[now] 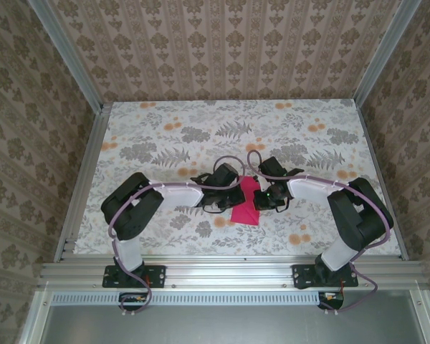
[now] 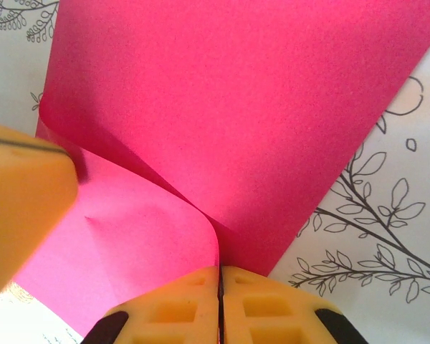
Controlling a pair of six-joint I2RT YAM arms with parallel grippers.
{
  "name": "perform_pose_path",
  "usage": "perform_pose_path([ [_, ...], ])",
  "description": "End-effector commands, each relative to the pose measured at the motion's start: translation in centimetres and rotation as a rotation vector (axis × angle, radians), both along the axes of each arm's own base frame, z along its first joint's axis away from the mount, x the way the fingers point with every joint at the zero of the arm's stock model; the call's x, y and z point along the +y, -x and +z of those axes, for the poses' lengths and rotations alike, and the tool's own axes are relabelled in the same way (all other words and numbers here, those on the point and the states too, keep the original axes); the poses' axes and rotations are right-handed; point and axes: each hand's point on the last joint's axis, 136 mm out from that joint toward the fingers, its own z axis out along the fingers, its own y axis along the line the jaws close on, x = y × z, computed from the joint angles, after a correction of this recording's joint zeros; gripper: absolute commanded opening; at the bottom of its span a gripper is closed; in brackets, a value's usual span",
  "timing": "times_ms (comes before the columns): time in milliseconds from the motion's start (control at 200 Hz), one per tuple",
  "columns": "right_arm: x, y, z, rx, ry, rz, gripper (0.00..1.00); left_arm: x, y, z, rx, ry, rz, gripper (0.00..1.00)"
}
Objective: Fold a paper plane with a square sheet of paper (pick it up from the middle)
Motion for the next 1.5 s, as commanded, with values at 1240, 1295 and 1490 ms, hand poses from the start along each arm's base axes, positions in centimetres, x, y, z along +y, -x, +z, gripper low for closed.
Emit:
perform_pose_path([
  [1240,-1.2,-0.2,4.4,-0.070,0.002,-0.065,0.38,2.1,0.1,-2.6,0.042,-0.151,-0.003,0.07],
  [1295,-0.6,0.0,5.2,-0.079,-0.044,-0.057,0.38,1.9,0.1,-2.6,0.042,-0.150,-0.006,0.07],
  [1490,3.7,1.4,6.8,-0.022,-0.334,-0.030,0.20,1.6,0.1,-2.7,0.043,-0.153,-0.012,0.07],
])
